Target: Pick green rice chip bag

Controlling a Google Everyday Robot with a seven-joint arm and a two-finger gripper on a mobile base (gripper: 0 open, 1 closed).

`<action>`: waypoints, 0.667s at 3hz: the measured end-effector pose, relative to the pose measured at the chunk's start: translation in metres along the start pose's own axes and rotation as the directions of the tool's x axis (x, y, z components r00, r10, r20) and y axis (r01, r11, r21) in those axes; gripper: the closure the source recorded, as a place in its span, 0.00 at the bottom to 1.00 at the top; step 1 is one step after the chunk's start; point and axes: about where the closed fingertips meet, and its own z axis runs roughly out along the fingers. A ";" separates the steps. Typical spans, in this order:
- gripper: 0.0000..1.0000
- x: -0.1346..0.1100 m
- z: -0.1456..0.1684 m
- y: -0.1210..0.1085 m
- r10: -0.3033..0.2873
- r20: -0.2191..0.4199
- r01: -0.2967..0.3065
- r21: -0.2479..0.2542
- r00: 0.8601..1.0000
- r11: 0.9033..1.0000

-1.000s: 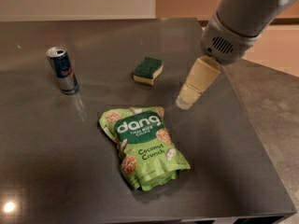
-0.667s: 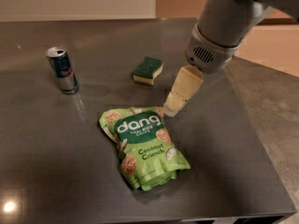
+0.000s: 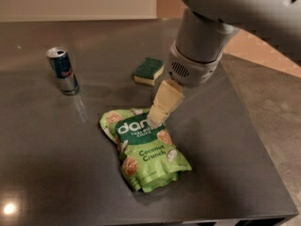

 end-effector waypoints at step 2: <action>0.00 -0.006 0.014 0.019 0.025 -0.032 -0.025 -0.012 0.999 1.000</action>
Offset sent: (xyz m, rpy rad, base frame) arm -0.0126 0.0266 -0.0241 -0.0256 0.0657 -0.0431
